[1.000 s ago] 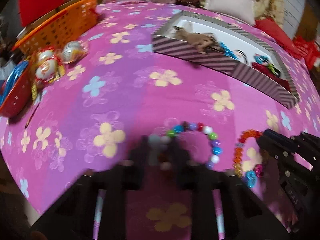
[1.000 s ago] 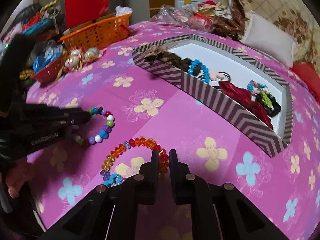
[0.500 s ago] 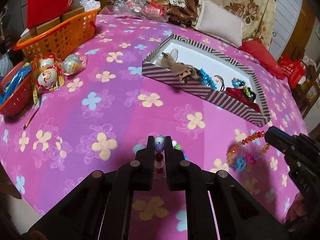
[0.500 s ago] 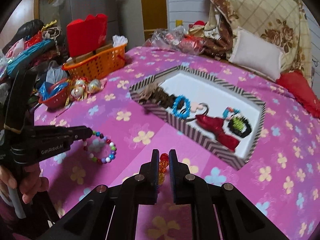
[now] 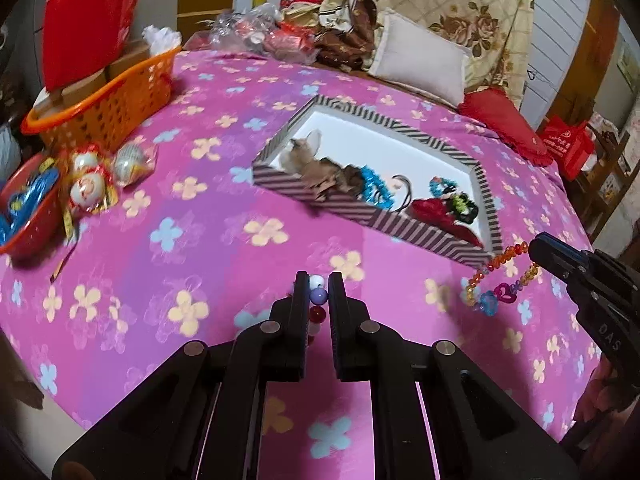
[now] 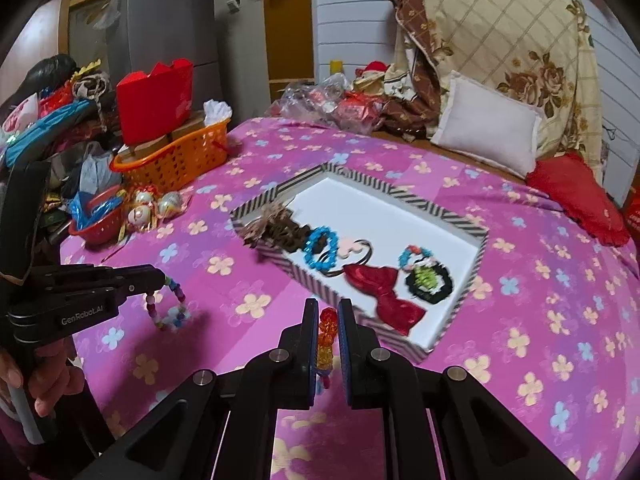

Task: Organize jewelry
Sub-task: 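Grasp the pastel bead bracelet with left tool while right tool grasps orange bead bracelet, then carry both bracelets into the tray and release them with both tools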

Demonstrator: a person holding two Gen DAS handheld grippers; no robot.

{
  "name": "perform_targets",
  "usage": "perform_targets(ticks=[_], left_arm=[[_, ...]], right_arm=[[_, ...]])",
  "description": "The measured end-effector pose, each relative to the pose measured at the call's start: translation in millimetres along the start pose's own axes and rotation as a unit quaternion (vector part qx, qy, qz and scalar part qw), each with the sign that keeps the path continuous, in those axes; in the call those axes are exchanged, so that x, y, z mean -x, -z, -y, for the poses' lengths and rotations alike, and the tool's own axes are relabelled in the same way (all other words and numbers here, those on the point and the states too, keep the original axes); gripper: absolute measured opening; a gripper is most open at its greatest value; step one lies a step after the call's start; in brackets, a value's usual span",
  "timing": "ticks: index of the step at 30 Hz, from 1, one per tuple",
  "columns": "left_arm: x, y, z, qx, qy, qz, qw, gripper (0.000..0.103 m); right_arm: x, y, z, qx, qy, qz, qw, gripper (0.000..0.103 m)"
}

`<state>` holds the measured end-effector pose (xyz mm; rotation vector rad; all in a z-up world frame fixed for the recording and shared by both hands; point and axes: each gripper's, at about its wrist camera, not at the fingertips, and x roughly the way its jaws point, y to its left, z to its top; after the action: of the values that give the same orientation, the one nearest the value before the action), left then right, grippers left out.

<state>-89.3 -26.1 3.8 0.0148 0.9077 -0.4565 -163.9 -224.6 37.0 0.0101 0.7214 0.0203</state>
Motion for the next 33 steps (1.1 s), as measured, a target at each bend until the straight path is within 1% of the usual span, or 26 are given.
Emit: perform_targets(ticks=[3,9,17,26,33], left_arm=[[1,-11,11,-0.009,0.000,0.004,0.9999,0.008],[5,-39,40,-0.042,-0.010,0.028,0.9987,0.008],[-8,-67,67,-0.073,-0.029,0.040,0.9961,0.008],[-41,-95,78,-0.079,-0.054,0.039,0.9946,0.008],[-65,-112,78,-0.072,-0.065,0.035,0.9947,0.008]], right_arm=[[4,-6,8,0.000,0.009,0.005,1.000,0.009],[6,-17,27,-0.010,0.021,0.011,1.000,0.009],[-9,-32,49,-0.019,0.032,0.008,0.999,0.009],[-35,-49,62,-0.023,0.034,0.001,0.999,0.009],[-60,-61,65,-0.031,0.024,-0.006,0.999,0.009]])
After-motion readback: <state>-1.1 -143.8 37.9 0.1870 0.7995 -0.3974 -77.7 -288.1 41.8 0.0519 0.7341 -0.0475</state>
